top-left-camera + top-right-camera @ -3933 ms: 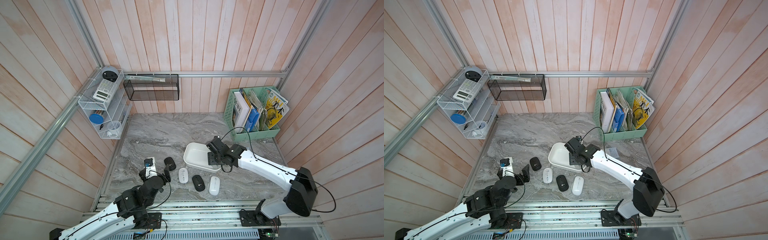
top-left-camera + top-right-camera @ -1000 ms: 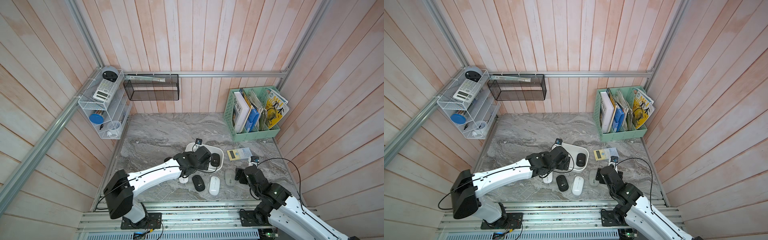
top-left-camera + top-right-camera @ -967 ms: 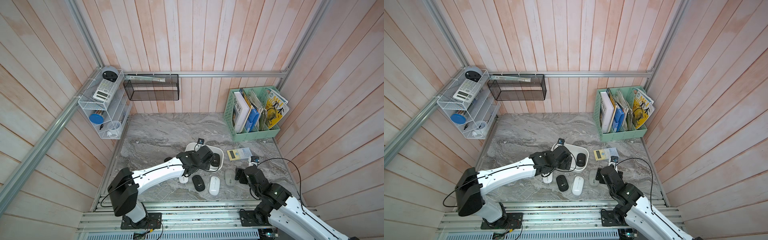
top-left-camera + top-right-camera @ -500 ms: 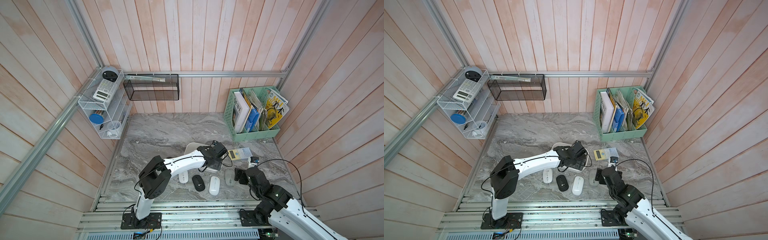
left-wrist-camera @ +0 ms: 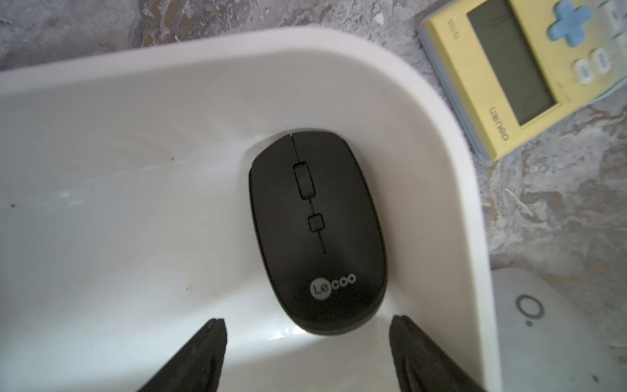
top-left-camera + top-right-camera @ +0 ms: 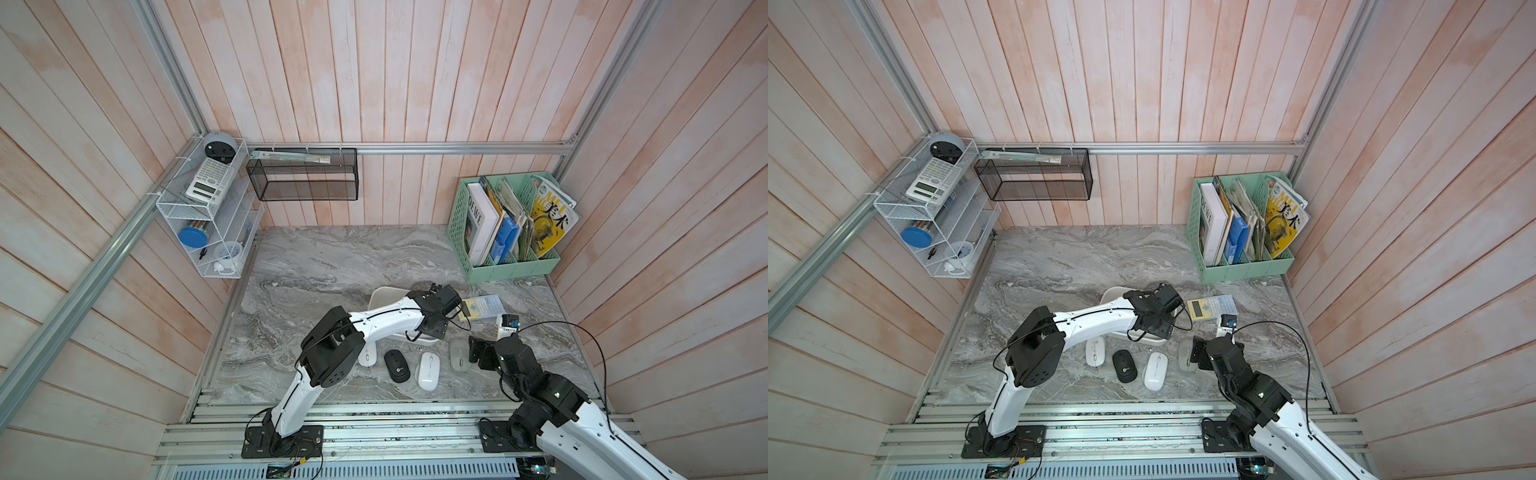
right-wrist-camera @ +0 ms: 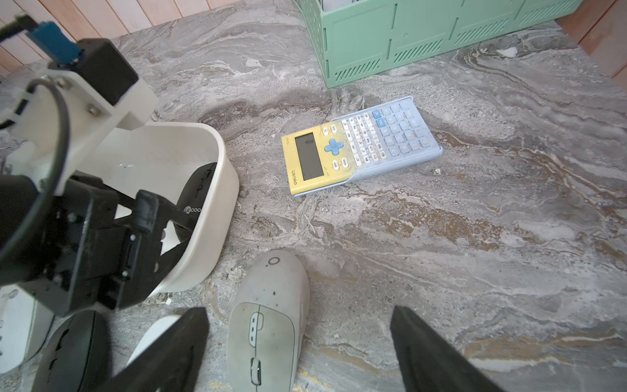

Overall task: Take out the mouse from the storage box
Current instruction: Pick up the mouse from the storage box.

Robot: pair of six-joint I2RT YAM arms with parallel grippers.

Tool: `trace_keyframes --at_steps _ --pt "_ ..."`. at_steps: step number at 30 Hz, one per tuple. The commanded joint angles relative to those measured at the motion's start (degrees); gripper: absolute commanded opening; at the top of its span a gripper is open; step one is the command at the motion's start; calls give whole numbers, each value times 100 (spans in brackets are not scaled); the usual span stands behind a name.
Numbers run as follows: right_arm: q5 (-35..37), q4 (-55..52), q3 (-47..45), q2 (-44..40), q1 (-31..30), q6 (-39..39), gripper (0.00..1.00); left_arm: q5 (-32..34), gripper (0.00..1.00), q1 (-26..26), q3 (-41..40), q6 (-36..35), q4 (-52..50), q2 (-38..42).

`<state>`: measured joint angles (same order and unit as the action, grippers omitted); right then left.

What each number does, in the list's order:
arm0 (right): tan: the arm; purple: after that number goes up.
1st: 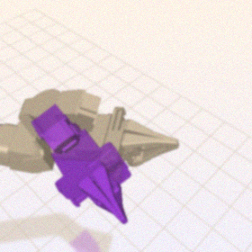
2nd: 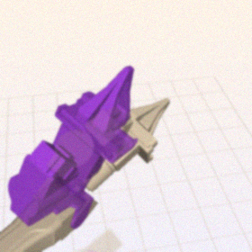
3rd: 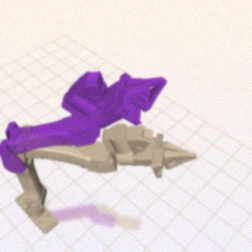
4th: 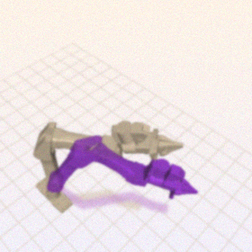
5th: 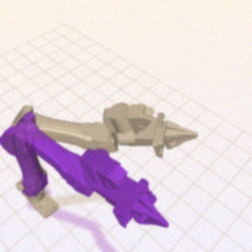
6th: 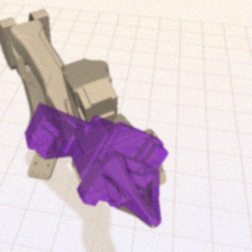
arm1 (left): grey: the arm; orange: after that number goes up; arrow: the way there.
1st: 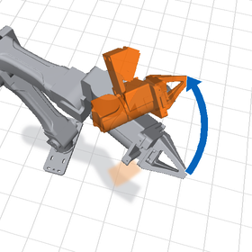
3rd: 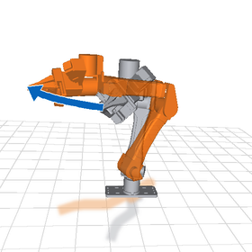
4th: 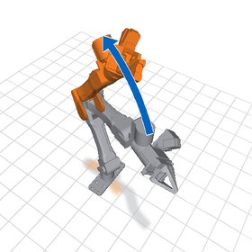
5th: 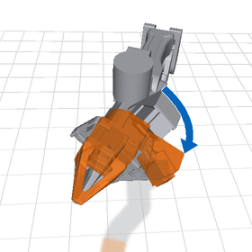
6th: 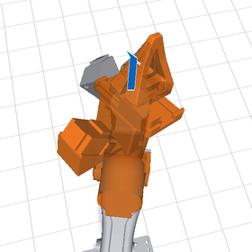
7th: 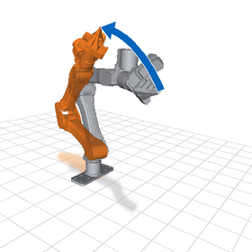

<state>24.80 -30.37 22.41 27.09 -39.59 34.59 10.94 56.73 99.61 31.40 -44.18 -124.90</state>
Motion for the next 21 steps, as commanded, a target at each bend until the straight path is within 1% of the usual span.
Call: trace_keyframes --at_steps 1,2,8,12,20,21 --pt "-46 83 -54 -44 28 -66 91 7 78 31 103 96 -99 -191" --pt "-52 76 -53 -38 30 -66 91 45 76 -159 87 114 -99 -192" --pt "-61 86 -60 -45 28 -75 91 402 74 -232 14 132 -178 -33" --pt "-66 88 -57 -40 27 -75 91 384 74 -221 78 142 -171 20" --pt "-71 86 -53 -44 24 -75 91 287 87 -218 282 311 -273 -235" --pt "-70 93 -57 -44 30 -75 91 286 93 -227 298 339 -283 -269"
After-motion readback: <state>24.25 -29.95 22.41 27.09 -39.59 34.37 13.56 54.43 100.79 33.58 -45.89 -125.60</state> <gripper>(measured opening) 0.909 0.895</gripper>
